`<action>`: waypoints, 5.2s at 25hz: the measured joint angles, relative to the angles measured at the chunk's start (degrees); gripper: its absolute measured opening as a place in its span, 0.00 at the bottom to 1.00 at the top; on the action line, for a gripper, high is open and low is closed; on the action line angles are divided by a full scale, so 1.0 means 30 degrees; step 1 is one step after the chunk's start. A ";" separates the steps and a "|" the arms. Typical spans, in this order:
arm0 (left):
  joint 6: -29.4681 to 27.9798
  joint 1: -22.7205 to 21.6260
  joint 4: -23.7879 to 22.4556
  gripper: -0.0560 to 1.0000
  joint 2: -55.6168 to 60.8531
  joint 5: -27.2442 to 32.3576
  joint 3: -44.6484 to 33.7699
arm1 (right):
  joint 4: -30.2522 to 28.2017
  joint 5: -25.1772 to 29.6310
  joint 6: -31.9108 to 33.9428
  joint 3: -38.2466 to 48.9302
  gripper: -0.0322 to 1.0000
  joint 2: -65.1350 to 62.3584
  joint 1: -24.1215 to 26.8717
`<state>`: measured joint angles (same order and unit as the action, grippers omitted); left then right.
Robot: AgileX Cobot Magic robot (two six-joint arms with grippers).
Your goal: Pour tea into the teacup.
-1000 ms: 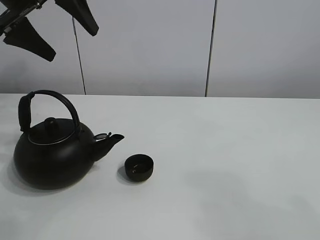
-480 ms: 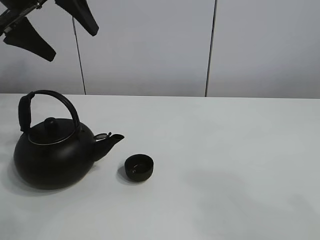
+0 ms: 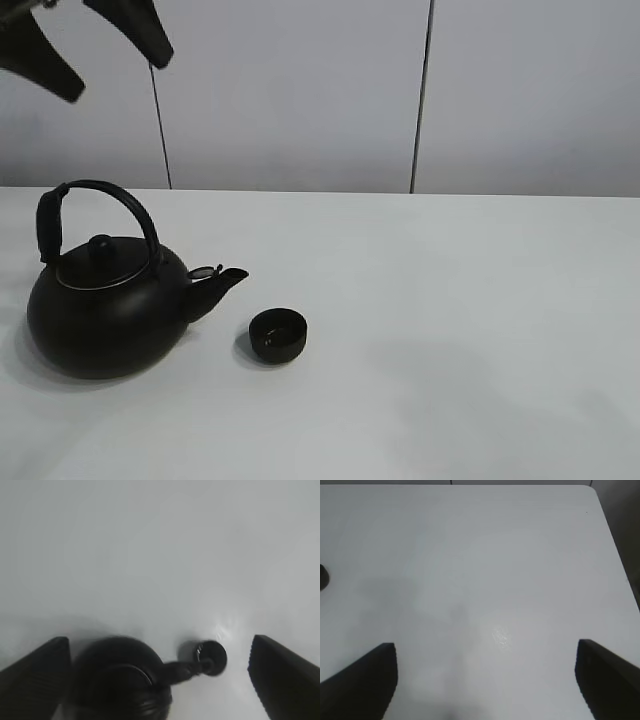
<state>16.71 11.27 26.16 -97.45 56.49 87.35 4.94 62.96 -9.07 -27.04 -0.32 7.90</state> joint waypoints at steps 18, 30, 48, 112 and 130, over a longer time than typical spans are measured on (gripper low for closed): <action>-0.0380 0.1760 -0.6333 0.71 1.0996 -2.7344 -2.2675 | 0.0017 0.0000 0.0000 0.0000 0.67 0.0000 0.0000; -0.2379 0.1760 -0.7668 0.71 0.5861 -3.1118 -2.3402 | 0.0017 0.0000 0.0000 0.0000 0.67 0.0000 0.0000; -0.5347 -0.0344 -1.0613 0.71 0.0548 -3.6115 -2.2740 | 0.0017 0.0000 0.0000 0.0000 0.67 0.0000 0.0000; -0.4022 0.0334 -1.6026 0.15 -0.1229 -3.0240 -1.5843 | 0.0017 -0.0020 0.0000 0.0000 0.67 0.0000 0.0000; -0.3241 0.0934 -1.6991 0.15 -0.1229 -2.8993 -1.4841 | 0.0017 -0.0036 0.0000 0.0000 0.67 0.0000 0.0000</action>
<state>6.98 14.07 -24.82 -101.13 -30.49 42.82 4.99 62.85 -9.07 -27.04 -0.32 7.90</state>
